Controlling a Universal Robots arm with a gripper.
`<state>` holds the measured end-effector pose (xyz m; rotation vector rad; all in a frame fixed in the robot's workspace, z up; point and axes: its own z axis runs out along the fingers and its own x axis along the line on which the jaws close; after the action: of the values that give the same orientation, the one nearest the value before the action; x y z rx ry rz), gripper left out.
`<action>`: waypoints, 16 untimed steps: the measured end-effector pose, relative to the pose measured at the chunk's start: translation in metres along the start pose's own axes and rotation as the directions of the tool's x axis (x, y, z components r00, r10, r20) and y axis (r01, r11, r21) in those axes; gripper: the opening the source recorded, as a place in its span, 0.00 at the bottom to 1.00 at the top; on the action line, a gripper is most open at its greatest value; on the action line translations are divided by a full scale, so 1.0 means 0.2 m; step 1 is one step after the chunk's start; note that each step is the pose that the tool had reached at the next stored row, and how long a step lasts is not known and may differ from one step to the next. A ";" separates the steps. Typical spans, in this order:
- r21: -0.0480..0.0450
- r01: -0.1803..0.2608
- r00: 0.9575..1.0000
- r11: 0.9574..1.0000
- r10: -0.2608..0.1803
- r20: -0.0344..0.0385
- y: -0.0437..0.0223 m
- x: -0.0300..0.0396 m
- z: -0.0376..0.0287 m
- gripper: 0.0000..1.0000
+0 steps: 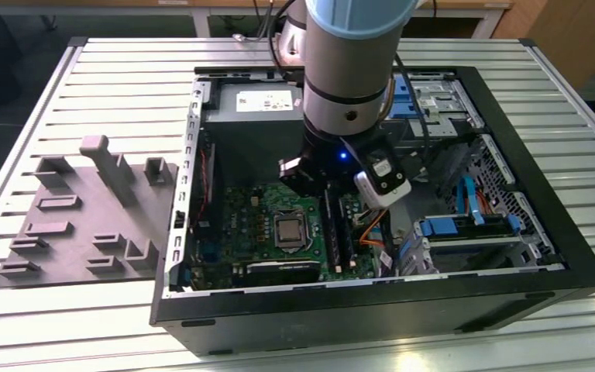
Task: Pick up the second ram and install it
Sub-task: 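Insert the second ram into the second slot, then press down the second ram until it locks into place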
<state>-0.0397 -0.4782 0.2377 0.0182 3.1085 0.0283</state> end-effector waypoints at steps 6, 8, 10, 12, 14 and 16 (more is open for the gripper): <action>0.004 0.000 1.000 1.000 0.000 0.003 0.000 0.019 -0.001 0.26; 0.004 0.000 1.000 1.000 0.000 0.004 0.000 0.019 -0.001 0.26; 0.004 0.000 1.000 1.000 0.000 0.004 0.000 0.020 -0.001 0.26; 0.004 0.000 1.000 1.000 0.000 0.004 0.000 0.021 -0.001 0.26; 0.005 0.000 1.000 1.000 0.000 0.004 0.000 0.022 -0.001 0.24; 0.005 0.000 1.000 1.000 0.000 0.004 0.000 0.022 -0.001 0.18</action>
<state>-0.0442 -0.4782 0.2377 0.0180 3.1045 0.0208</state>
